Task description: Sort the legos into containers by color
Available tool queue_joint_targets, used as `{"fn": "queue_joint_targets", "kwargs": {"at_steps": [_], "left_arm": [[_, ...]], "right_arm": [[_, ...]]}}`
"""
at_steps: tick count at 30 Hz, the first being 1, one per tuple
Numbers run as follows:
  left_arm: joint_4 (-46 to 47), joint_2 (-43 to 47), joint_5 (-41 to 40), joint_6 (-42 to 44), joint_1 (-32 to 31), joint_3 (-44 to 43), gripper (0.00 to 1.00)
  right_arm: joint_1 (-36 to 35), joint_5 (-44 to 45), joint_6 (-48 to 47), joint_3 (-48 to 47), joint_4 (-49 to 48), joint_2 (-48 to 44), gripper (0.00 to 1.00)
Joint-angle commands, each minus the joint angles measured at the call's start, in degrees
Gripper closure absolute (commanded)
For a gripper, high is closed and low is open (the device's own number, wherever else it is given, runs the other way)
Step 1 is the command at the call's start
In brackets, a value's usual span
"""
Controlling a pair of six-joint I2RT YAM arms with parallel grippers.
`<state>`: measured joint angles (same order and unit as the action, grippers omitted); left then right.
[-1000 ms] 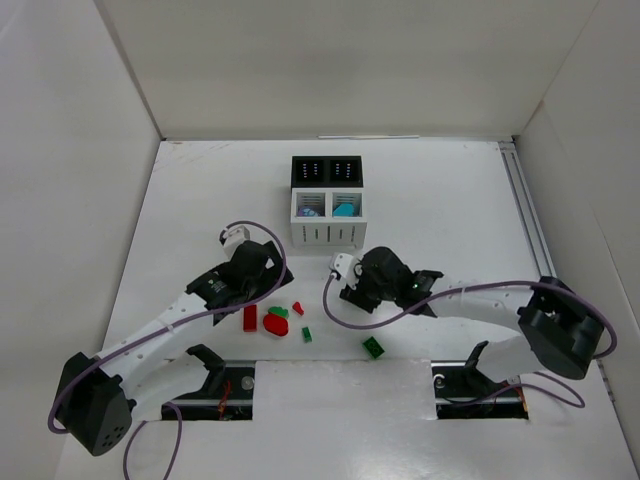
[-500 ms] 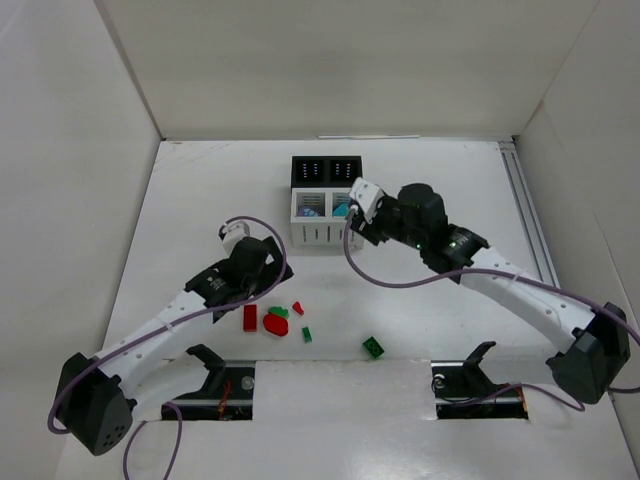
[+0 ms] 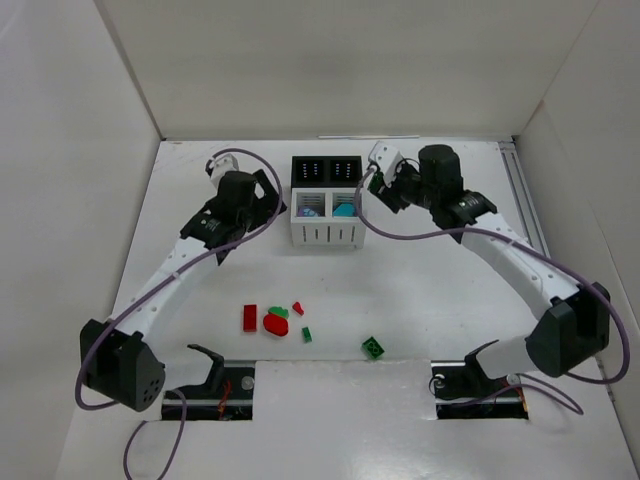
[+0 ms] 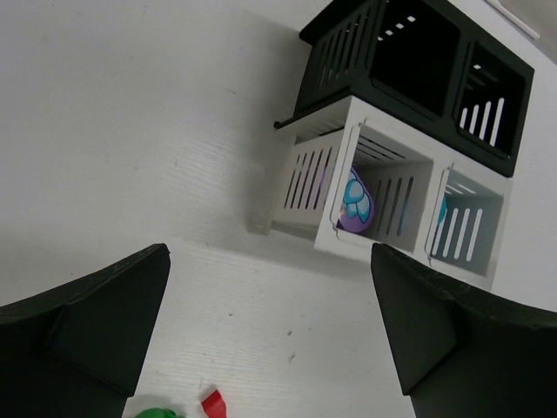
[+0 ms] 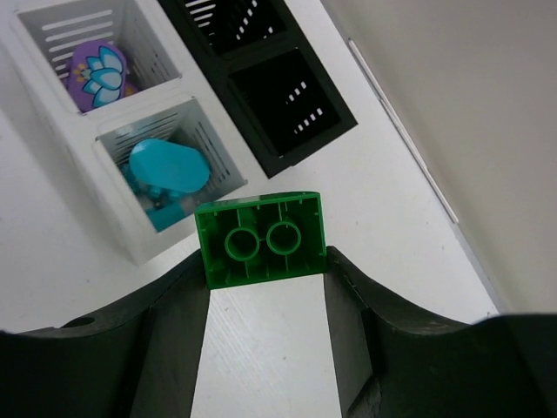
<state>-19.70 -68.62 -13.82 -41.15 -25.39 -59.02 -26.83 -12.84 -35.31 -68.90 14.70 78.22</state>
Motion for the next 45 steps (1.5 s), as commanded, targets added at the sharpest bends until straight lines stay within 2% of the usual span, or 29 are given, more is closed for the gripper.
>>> {"fn": "queue_joint_targets", "kwargs": {"at_steps": [1,6,21,23,27,28,32,38,45], "left_arm": [[1.1,-2.6,2.8,4.0,2.7,-4.3,0.00],[0.5,-5.7,4.2,5.1,4.6,-5.7,0.00],[-0.5,-6.9,5.0,4.0,6.9,-2.0,0.00],[-0.5,-6.9,5.6,3.4,6.9,-0.5,0.00],[-1.0,-6.9,7.1,2.2,6.9,2.0,0.00],[-1.9,-6.9,7.1,2.2,6.9,2.0,0.00],[-3.8,-6.9,7.7,0.9,6.4,5.5,0.00],[-7.1,-3.8,7.2,-2.2,2.0,10.1,0.00],[-10.2,1.0,6.8,-7.8,-5.0,17.4,0.08]], "right_arm": [[1.2,-4.9,-1.8,-5.6,-0.8,4.5,0.59],[2.3,-8.1,-1.8,-9.6,-3.1,9.7,0.59],[2.8,-8.0,-2.4,-24.8,-4.3,27.9,0.58],[2.8,-8.0,-2.4,-26.7,-4.3,29.8,0.55],[2.8,-8.5,-2.4,-26.7,-3.8,31.0,0.36],[2.8,-8.5,-2.4,-26.7,-3.3,31.0,0.26],[2.8,-8.0,-2.4,-26.2,-2.2,29.8,0.11],[2.8,-7.5,-2.4,-21.8,-3.0,24.8,0.08],[2.8,-5.7,-0.5,-8.4,-5.0,13.7,0.07]]}}
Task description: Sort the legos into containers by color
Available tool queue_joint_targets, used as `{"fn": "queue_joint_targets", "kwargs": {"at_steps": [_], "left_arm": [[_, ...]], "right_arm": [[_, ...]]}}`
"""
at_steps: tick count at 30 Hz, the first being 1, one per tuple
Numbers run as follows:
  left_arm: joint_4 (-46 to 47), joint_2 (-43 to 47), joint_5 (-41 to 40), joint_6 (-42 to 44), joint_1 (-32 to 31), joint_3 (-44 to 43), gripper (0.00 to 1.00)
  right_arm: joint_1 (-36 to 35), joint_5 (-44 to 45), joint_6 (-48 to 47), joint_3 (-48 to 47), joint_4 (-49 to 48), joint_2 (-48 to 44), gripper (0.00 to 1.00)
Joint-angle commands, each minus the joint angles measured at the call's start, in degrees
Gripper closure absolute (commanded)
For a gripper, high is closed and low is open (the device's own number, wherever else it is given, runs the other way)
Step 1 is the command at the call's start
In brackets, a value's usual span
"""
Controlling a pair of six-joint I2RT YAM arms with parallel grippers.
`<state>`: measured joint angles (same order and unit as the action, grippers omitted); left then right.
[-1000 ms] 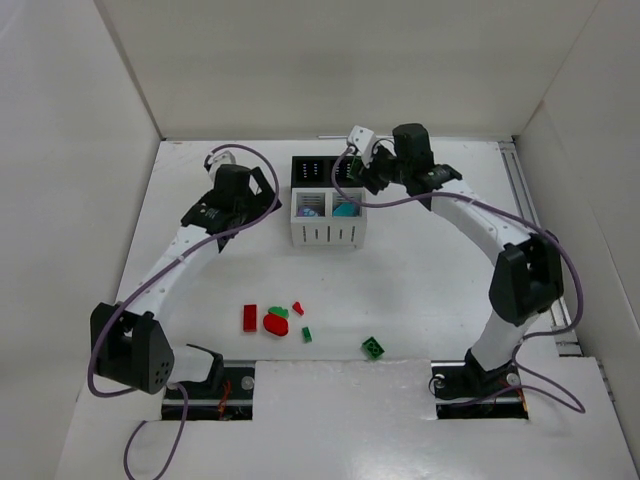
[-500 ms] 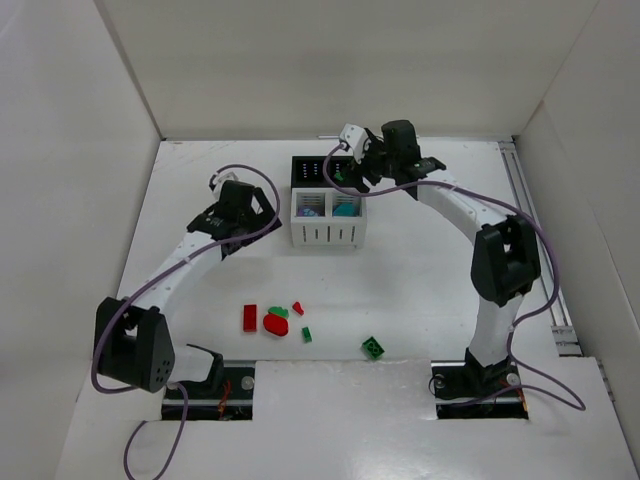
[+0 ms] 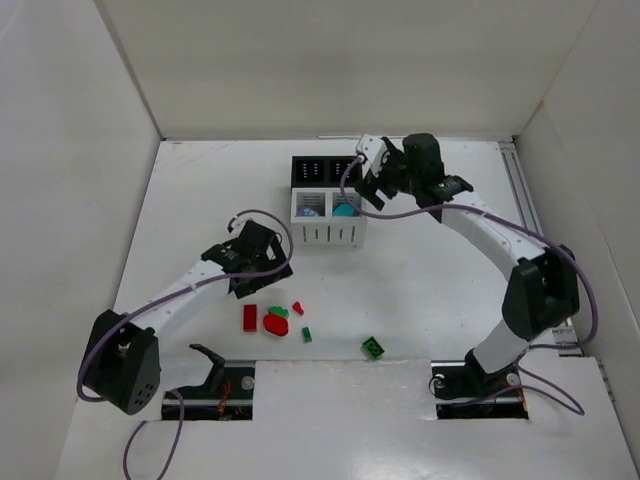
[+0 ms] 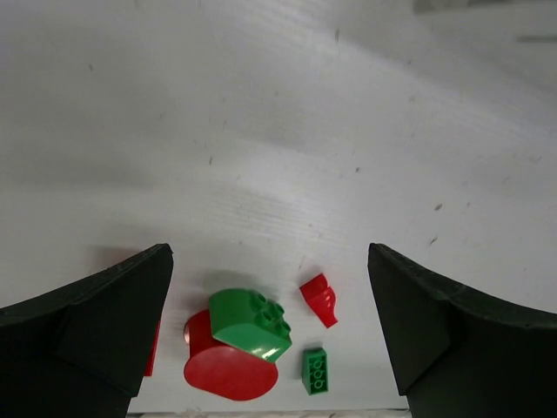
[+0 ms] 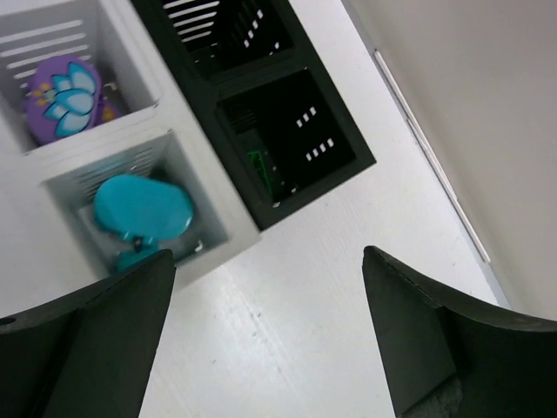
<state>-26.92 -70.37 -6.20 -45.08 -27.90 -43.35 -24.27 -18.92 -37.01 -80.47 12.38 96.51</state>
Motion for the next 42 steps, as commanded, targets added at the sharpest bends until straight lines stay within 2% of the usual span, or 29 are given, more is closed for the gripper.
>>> {"fn": "queue_joint_targets", "kwargs": {"at_steps": [1,7,12,20,24,29,32,35,36,38,40,42], "left_arm": [[-3.6,2.8,-0.8,-4.7,-3.3,2.4,0.08],[-3.6,2.9,-2.8,-5.8,-11.2,3.2,0.09],[-4.1,1.6,-3.8,-6.5,-15.3,3.7,0.09],[-11.9,-2.0,-10.2,-15.7,-20.2,3.2,0.09],[-12.5,-3.3,-11.5,-16.3,-20.8,3.2,0.09],[-13.1,-6.1,-13.9,-16.8,-22.0,2.1,0.14],[-12.6,-8.4,-14.5,-16.8,-22.0,1.6,0.19],[-11.3,-10.0,-14.5,-16.8,-22.7,1.6,0.20],[-11.3,-10.0,-15.2,-16.8,-22.7,1.6,0.26],[-10.8,-10.5,-15.2,-16.8,-22.7,1.6,0.31],[-10.1,-10.5,-15.2,-16.8,-23.3,1.1,0.41],[-9.6,-10.5,-14.6,-16.3,-23.8,1.1,0.47]], "right_arm": [[0.3,0.4,1.8,6.3,-2.7,-6.7,0.07],[-1.3,1.1,2.8,15.7,-2.7,-13.7,0.07],[-2.4,0.4,2.8,22.3,-1.5,-18.6,0.07],[-2.9,1.5,3.4,25.6,-0.4,-22.9,0.07],[-3.4,1.5,3.4,25.6,-0.4,-23.4,0.07],[-3.4,2.0,3.4,26.1,0.1,-24.4,0.07],[-3.4,2.7,3.4,26.7,0.1,-25.1,0.07],[-3.4,3.4,3.4,26.7,1.1,-25.7,0.07],[-3.4,3.4,3.4,26.7,1.2,-26.3,0.07],[-3.4,3.9,3.4,27.2,1.2,-26.8,0.07],[-3.4,3.9,3.4,27.2,1.2,-27.5,0.07],[-3.4,3.9,3.4,27.2,1.2,-28.0,0.07]]}}
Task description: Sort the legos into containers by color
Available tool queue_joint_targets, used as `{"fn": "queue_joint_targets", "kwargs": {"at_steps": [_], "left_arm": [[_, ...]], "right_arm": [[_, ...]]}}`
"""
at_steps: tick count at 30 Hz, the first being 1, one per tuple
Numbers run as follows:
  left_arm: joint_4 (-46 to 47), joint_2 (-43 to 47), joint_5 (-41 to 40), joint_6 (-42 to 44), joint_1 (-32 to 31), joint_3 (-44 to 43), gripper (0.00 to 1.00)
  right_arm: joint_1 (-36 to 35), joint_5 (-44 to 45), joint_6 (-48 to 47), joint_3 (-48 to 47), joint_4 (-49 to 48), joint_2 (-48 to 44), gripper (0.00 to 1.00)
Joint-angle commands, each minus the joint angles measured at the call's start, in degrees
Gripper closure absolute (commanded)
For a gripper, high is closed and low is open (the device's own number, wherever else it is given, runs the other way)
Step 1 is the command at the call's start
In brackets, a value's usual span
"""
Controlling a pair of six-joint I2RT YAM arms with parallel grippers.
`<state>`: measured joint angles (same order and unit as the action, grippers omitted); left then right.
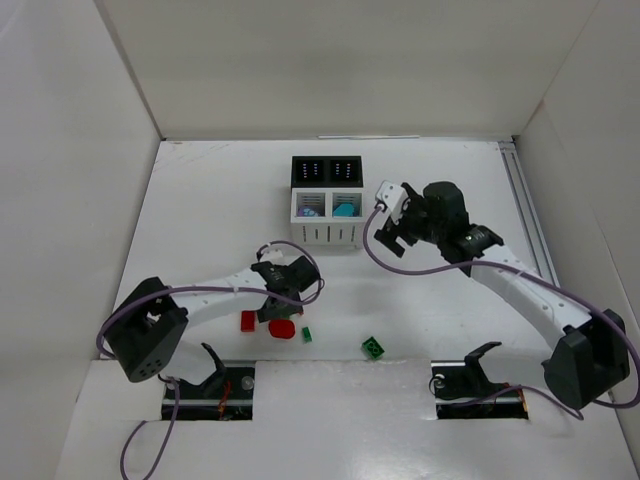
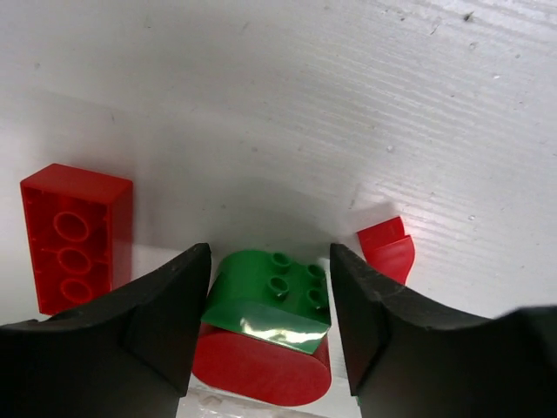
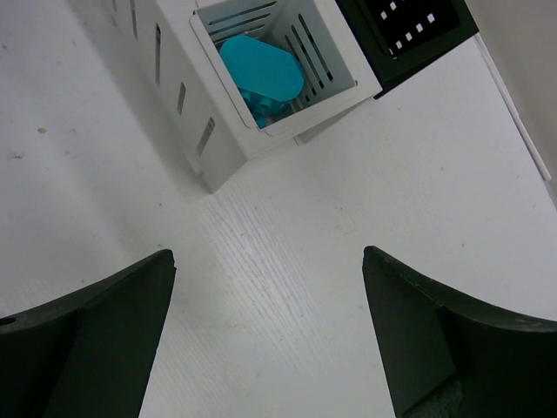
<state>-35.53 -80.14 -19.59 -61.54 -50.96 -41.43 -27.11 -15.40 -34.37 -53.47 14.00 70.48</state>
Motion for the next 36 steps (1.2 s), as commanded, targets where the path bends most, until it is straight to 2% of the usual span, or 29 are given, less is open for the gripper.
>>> {"fn": "queue_joint_targets", "kwargs": {"at_steps": [1,2,6,10,12,17,19,20,24,25,30,36], "left_arm": [[-0.9,-0.7,-1.2,0.2,-1.2,-0.8,0.51],[-0.9,-0.1,-1.2,0.2,-1.2,-0.8,0.57],[0.5,1.8,-1.2,0.2,-1.2,-1.4,0.70],[1.8,3.1,-1.2,1.4,-1.2,-4.0,0.79],[1.8,3.7,-1.8,2.0,-1.2,-5.8,0.79],[-2.1,8.2,-10.6,-1.9,-1.2,-12.8,0.82],[-0.5,10.3,-12.9,-2.7,-1.2,-14.5,0.82],[3.1,12.6,-14.5,-2.7,-1.2,-15.2,0.82],[13.1,17.0,-15.6,-2.6,-1.2,-15.2,0.83],[14.7,17.6,-16.2,-2.6,-1.8,-15.2,0.83],[26.5,19.4,-16.2,-1.0,-1.8,-12.3,0.83],[32.0,20.7,-18.7,-0.5,-3.8,-10.3,0.84]], "right_arm": [[-0.6,0.4,1.2,0.2,-0.5,-2.0,0.07],[-0.6,0.4,1.2,0.8,-0.5,-2.0,0.07],[-1.8,-0.3,-0.3,1.4,0.1,-2.5,0.07],[-5.0,1.0,-1.3,2.0,2.1,-3.8,0.07],[-6.5,-0.6,-3.3,2.6,2.7,-4.6,0.06],[-9.2,-13.6,-6.6,4.4,1.3,-6.8,0.02],[-10.0,-17.0,-2.2,5.2,-4.0,-6.8,0.00],[-10.7,-20.7,-0.6,5.8,-6.0,-6.1,0.00],[-13.2,-25.3,9.4,5.2,-16.2,-2.4,0.00],[-14.5,-25.3,11.1,4.4,-20.1,-1.5,0.00],[-16.4,-20.6,18.4,-1.1,-23.4,2.5,0.00],[-16.4,-21.4,27.9,-4.1,-28.7,5.4,0.00]]}}
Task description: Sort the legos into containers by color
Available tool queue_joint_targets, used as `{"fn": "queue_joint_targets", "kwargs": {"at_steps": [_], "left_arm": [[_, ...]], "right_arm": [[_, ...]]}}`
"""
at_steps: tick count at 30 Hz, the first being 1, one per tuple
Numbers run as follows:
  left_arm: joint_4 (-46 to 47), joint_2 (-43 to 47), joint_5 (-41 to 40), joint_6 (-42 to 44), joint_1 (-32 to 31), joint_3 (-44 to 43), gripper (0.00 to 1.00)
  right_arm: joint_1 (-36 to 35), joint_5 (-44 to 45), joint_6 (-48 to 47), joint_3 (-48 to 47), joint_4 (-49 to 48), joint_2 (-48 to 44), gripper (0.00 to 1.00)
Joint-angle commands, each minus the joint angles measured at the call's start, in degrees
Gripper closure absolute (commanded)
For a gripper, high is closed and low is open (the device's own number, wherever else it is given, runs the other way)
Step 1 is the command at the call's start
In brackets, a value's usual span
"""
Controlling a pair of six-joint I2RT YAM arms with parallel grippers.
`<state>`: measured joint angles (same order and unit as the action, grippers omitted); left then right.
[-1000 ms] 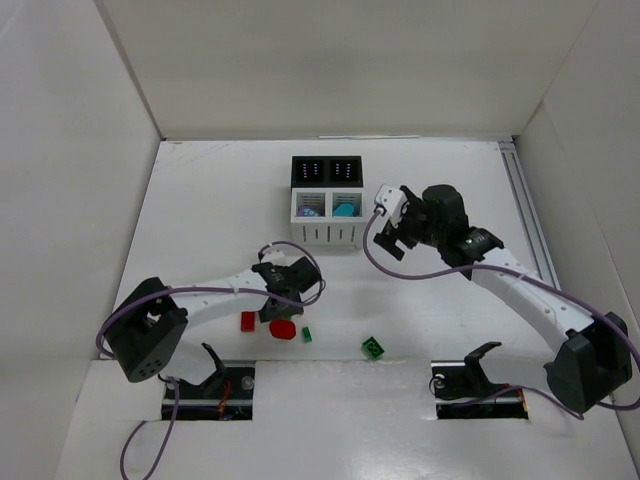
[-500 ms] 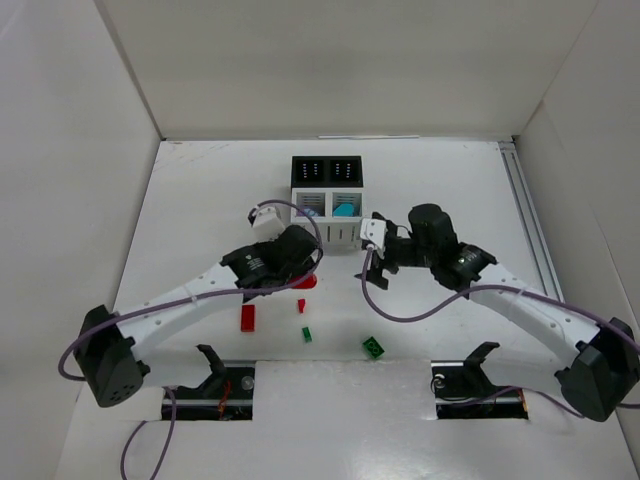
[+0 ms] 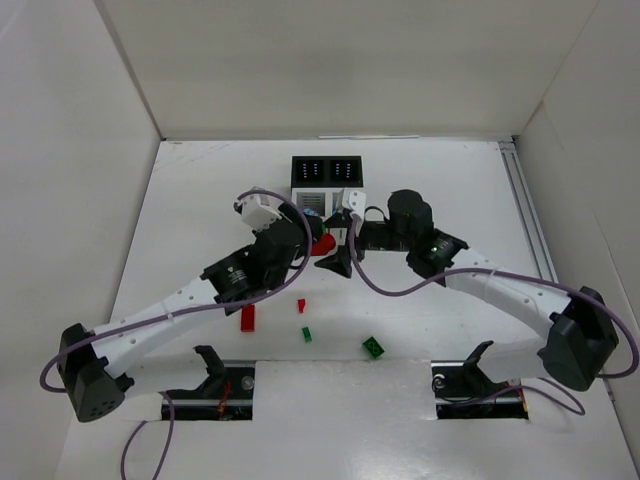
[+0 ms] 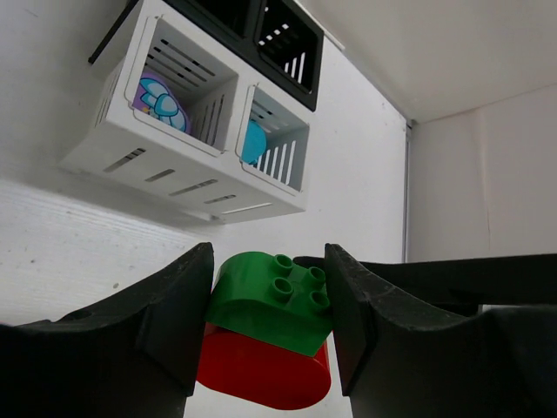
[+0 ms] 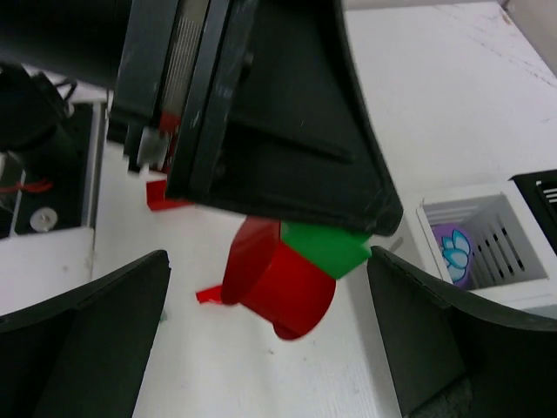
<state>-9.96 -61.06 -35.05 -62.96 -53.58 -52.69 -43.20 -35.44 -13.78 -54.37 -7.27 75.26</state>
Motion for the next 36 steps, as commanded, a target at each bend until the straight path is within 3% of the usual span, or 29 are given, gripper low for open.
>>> {"fn": "queue_joint_targets", "kwargs": {"at_steps": [1,5,6,8,12,15,16,17,19,20,21,32,36], "left_arm": [[6.4,1.6,-6.1,0.3,-1.8,0.9,0.87],[8.4,2.8,-15.4,-0.3,-6.8,1.5,0.88],[9.0,2.8,-16.8,-0.3,-8.7,1.5,0.88],[10.0,3.3,-18.4,0.9,-9.3,1.5,0.88],[9.5,3.8,-19.5,0.0,-9.3,2.1,0.88],[11.7,3.8,-19.5,2.0,-9.3,2.1,0.88],[11.7,3.8,-19.5,2.0,-9.3,2.1,0.88],[11.7,3.8,-19.5,2.0,-9.3,2.1,0.88],[11.7,3.3,-19.0,2.0,-9.3,2.1,0.88],[11.7,3.3,-19.0,2.0,-9.3,2.1,0.88],[11.7,3.3,-19.0,2.0,-9.3,2.1,0.87],[8.9,1.6,-22.2,1.9,-8.0,-1.4,0.85],[9.8,-3.3,-12.2,7.9,-0.8,-5.3,0.81]], "right_arm": [[-0.3,-2.4,8.5,-4.0,-7.4,1.5,0.00],[-0.3,-1.9,12.6,-4.6,-7.4,3.0,0.06],[-0.3,-1.9,13.2,-4.6,-7.4,3.8,0.14],[-0.3,-1.9,13.9,-5.3,-7.4,4.4,0.22],[-0.3,-1.3,13.9,-5.9,-7.4,3.2,0.26],[-0.3,-0.8,12.8,-5.9,-7.4,2.5,0.54],[-0.3,-0.8,12.8,-5.9,-7.4,2.5,0.54],[-0.3,-0.2,12.8,-5.4,-7.4,2.0,0.67],[-0.3,-0.2,12.1,-5.4,-7.4,2.0,0.81],[-0.3,-0.2,12.1,-4.9,-7.4,2.0,0.94],[-0.3,-0.2,12.1,-4.9,-7.4,1.5,0.97],[-0.3,-3.8,7.2,0.8,-6.7,-2.7,1.00],[2.8,-2.5,4.2,6.0,-2.1,-8.8,1.00]]}}
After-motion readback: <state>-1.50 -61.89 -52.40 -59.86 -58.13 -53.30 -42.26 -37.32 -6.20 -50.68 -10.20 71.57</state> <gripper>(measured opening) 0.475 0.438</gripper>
